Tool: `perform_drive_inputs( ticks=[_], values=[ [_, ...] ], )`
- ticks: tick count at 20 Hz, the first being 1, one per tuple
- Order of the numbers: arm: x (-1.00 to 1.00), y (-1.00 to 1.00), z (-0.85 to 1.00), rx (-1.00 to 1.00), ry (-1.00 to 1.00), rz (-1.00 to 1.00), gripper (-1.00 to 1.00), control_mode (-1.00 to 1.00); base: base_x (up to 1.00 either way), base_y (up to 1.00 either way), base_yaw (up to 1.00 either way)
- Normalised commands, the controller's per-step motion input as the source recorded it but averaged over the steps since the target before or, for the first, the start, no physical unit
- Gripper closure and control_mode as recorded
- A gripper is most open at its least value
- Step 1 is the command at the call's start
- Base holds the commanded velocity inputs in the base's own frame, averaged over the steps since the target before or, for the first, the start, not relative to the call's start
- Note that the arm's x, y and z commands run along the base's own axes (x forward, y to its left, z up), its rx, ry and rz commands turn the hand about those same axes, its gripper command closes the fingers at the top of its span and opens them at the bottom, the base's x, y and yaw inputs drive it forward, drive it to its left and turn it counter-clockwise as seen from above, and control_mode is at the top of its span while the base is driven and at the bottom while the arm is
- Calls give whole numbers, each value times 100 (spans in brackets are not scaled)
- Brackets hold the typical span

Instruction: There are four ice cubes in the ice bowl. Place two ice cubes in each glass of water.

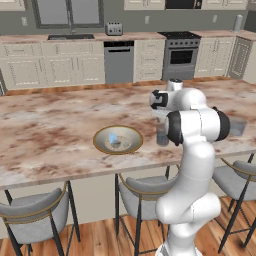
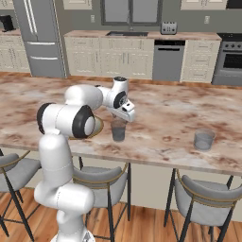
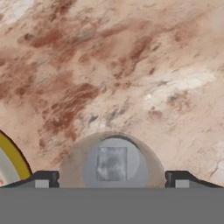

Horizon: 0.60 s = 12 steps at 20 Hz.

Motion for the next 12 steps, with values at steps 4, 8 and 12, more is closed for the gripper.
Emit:
perform_drive_inputs(
  ticks=[4, 8, 12],
  values=[
    [10, 0, 1, 0, 0, 0, -100, -100, 0, 0, 0],
    [-13, 9, 21, 0, 0, 0, -100, -100, 0, 0, 0],
    [-44, 34, 14, 0, 0, 1, -100, -100, 0, 0, 0]
  ],
)
